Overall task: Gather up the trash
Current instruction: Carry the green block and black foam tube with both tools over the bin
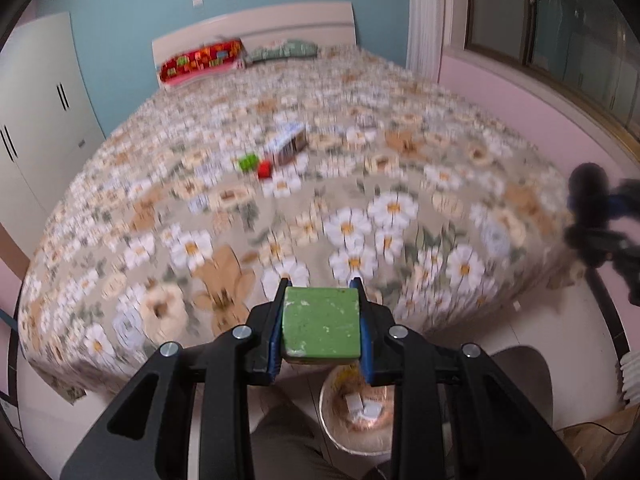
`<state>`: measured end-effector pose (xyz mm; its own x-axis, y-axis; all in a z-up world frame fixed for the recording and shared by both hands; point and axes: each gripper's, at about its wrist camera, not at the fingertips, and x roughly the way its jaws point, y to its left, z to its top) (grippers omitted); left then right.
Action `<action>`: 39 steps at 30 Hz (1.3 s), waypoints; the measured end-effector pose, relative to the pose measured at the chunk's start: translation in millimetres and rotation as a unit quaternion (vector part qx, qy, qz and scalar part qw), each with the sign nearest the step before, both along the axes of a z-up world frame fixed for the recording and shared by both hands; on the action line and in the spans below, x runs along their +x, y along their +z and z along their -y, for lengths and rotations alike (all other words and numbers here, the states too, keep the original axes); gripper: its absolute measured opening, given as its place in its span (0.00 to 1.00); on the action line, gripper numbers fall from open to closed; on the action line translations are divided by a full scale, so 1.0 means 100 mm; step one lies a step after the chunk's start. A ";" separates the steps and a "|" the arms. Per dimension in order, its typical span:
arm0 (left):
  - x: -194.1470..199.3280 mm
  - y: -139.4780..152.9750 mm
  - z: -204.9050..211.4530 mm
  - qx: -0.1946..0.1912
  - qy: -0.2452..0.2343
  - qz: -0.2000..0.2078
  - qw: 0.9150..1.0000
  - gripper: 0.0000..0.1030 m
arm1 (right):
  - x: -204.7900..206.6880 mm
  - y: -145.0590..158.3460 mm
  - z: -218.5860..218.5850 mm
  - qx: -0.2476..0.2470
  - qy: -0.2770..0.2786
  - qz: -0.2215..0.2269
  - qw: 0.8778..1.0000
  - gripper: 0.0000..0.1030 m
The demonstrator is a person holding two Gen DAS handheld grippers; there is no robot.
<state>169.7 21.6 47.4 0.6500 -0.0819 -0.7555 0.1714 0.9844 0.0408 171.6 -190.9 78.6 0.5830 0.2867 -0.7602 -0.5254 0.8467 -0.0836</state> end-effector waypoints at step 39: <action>-0.06 -2.20 0.25 -0.010 -0.031 -0.219 0.975 0.31 | 0.02 -2.54 -0.47 -0.017 0.016 -0.246 0.969 0.36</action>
<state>164.1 -2.9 -172.5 0.2584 -0.1296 -0.9573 0.2279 0.9712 -0.0699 174.0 -144.4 -175.2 0.1391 0.2697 -0.9529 -0.5350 0.8302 0.1569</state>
